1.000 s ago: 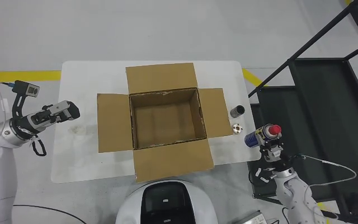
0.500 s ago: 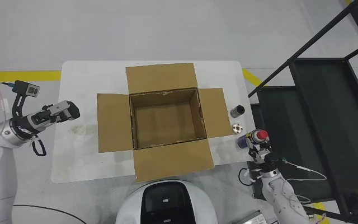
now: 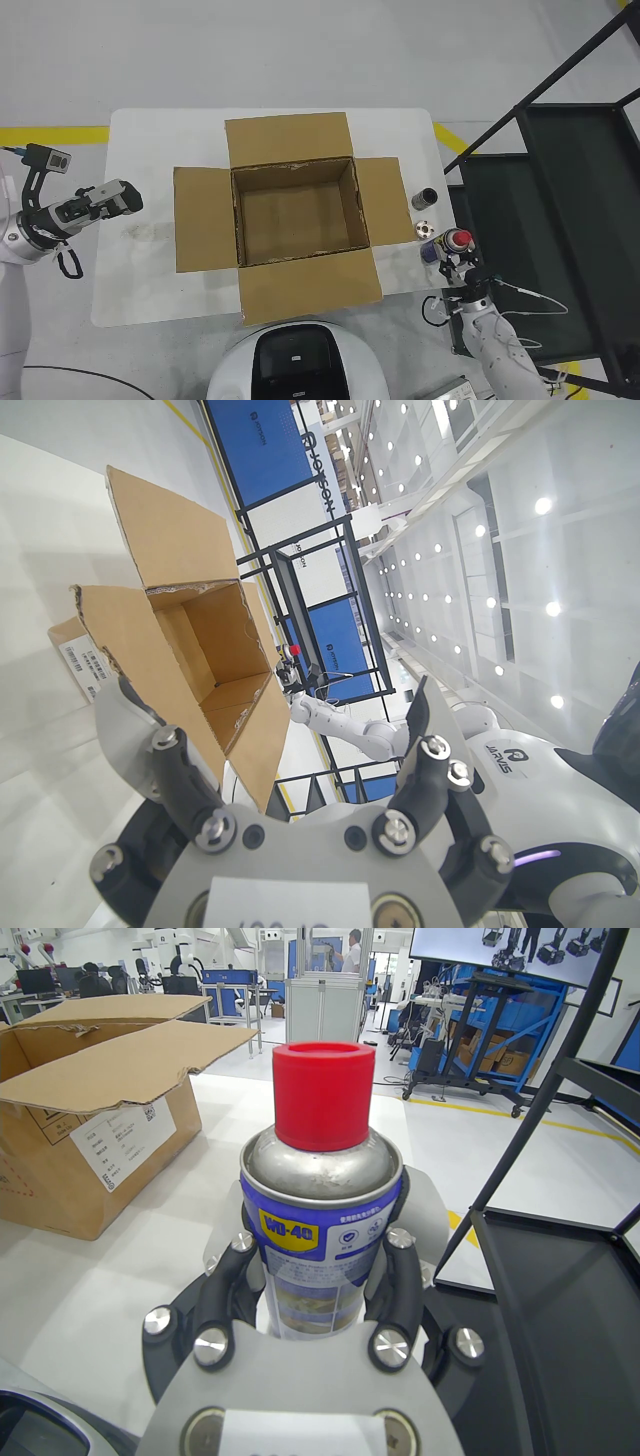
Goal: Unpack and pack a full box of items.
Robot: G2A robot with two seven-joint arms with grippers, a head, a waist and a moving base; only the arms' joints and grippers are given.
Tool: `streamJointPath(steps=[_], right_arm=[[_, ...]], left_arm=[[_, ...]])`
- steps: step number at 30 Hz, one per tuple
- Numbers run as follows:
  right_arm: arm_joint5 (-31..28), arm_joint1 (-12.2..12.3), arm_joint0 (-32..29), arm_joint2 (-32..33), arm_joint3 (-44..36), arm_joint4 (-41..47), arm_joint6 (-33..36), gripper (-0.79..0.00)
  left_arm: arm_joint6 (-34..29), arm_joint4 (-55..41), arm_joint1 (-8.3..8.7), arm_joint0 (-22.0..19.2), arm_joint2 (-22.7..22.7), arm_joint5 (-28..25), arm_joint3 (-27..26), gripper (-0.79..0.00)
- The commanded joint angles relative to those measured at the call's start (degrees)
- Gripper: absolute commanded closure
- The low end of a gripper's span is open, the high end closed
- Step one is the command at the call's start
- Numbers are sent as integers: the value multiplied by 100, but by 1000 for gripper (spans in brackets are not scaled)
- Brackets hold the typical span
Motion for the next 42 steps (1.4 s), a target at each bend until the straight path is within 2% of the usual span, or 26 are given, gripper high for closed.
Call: streamJointPath(steps=[1, 13, 18, 26, 27, 29, 42], right_arm=[[-8, 3, 18, -15, 52, 9, -43, -785], [-249, 174, -584, 218, -345, -137, -441, -785], [-252, 201, -668, 247, -482, -93, -184, -785], [-236, 143, -445, 65, -512, 174, 409, -785], [-255, 143, -427, 43, -501, 167, 483, -693], [-263, 141, -379, 12, -469, 174, 579, 0], [-343, 155, -397, -57, -478, 284, 361, 0]], left_arm=[[0, 0, 0, 0, 0, 0, 0, -785], [0, 0, 0, 0, 0, 0, 0, -785], [0, 0, 0, 0, 0, 0, 0, -785], [0, 0, 0, 0, 0, 0, 0, -785], [0, 0, 0, 0, 0, 0, 0, -785], [0, 0, 0, 0, 0, 0, 0, -785], [0, 0, 0, 0, 0, 0, 0, -785]])
